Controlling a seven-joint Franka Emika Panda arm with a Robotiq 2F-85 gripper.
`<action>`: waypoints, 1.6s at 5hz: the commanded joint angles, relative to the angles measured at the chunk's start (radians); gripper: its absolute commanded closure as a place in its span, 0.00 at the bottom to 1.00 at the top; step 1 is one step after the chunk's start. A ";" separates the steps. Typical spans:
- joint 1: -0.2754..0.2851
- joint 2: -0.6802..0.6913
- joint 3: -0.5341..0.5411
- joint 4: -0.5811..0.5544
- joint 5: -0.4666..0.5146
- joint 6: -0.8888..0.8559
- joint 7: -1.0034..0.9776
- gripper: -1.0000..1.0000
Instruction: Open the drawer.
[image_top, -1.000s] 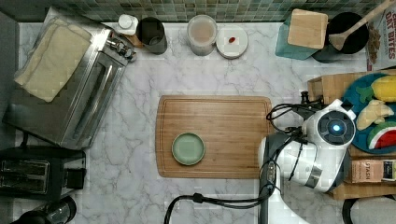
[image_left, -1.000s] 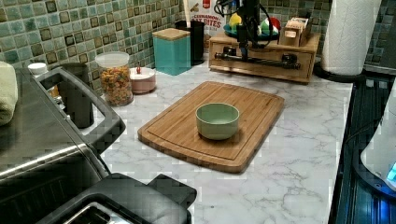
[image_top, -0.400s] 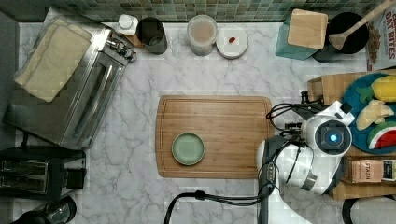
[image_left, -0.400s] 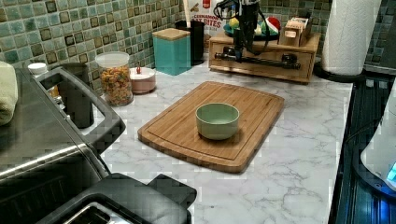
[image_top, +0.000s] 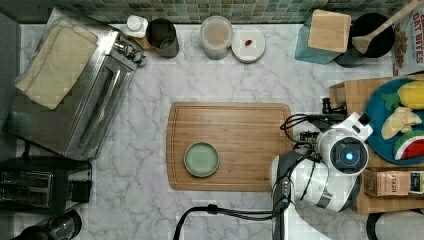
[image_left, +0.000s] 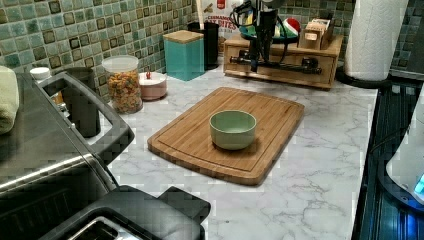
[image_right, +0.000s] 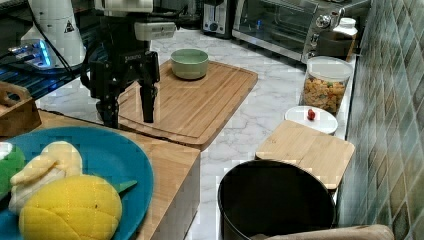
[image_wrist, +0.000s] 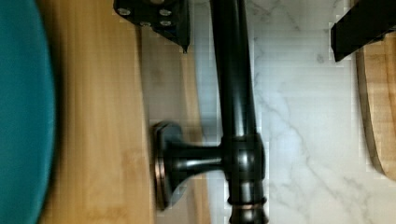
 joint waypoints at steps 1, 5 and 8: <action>-0.085 0.116 0.025 -0.045 0.090 0.134 -0.170 0.00; 0.041 -0.059 0.022 -0.157 0.121 -0.015 -0.048 0.00; 0.119 -0.073 0.150 -0.172 0.270 -0.039 0.022 0.00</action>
